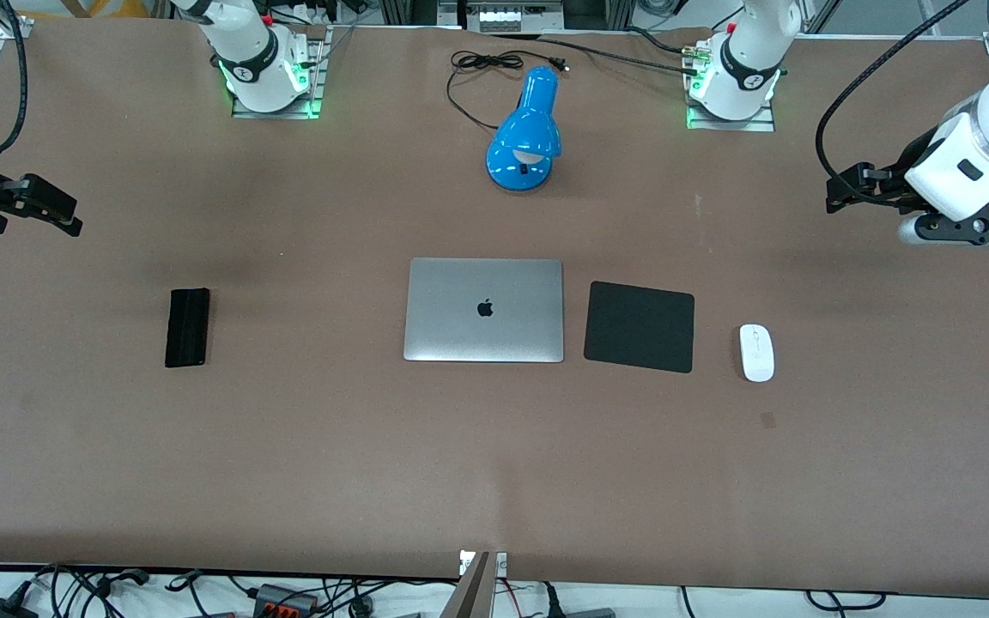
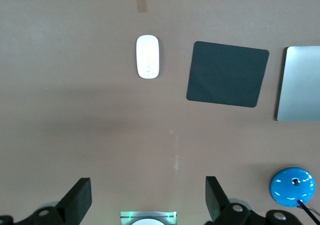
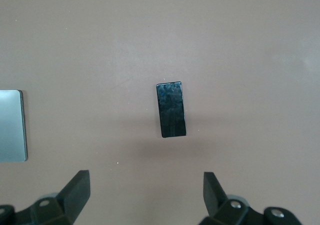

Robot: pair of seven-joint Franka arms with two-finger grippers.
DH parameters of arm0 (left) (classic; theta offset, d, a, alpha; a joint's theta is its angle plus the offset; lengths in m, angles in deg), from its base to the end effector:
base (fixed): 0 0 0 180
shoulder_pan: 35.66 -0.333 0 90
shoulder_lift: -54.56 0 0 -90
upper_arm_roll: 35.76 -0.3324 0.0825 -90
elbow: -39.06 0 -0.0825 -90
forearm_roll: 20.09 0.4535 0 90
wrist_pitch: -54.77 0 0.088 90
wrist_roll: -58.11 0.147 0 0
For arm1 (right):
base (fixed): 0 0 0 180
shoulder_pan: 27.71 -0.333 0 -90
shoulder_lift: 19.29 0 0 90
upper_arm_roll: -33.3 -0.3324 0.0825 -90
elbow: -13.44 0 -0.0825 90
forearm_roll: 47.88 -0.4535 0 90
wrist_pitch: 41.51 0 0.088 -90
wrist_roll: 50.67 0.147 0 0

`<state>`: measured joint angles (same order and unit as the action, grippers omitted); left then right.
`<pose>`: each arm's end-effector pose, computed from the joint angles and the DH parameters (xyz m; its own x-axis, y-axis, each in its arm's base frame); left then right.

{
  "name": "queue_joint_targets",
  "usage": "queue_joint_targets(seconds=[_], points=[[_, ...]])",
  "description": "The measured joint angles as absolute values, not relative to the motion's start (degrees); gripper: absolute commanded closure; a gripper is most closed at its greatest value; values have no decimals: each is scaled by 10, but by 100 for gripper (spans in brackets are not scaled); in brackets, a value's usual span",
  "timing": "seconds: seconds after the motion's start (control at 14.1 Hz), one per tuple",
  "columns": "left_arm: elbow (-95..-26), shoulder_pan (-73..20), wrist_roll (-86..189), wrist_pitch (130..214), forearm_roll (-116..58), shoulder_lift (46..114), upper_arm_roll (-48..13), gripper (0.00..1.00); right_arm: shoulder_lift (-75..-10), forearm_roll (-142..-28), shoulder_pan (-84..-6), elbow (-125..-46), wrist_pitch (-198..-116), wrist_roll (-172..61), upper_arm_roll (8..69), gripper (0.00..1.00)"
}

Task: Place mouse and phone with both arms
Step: 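Reach the right gripper to the phone while the left gripper reaches the mouse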

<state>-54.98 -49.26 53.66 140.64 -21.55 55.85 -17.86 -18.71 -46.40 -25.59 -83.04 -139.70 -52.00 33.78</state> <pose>0.6097 -0.0482 0.5447 0.9863 0.0007 -0.1653 0.0040 -0.9998 0.0195 0.6317 -0.0321 0.5583 0.9991 -0.0185 0.0393 -0.0195 -0.9995 0.0265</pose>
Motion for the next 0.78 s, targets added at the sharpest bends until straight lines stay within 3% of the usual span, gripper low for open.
queue_joint_targets(seconds=[0.43,0.78], points=[[-502,-515,537,1415,-224,645,-185,0,-203,-463,-255,-834,-1376,-520,337,0],[-496,-489,537,1510,-152,772,-181,0,-298,-459,-248,-843,-1421,-520,341,0]])
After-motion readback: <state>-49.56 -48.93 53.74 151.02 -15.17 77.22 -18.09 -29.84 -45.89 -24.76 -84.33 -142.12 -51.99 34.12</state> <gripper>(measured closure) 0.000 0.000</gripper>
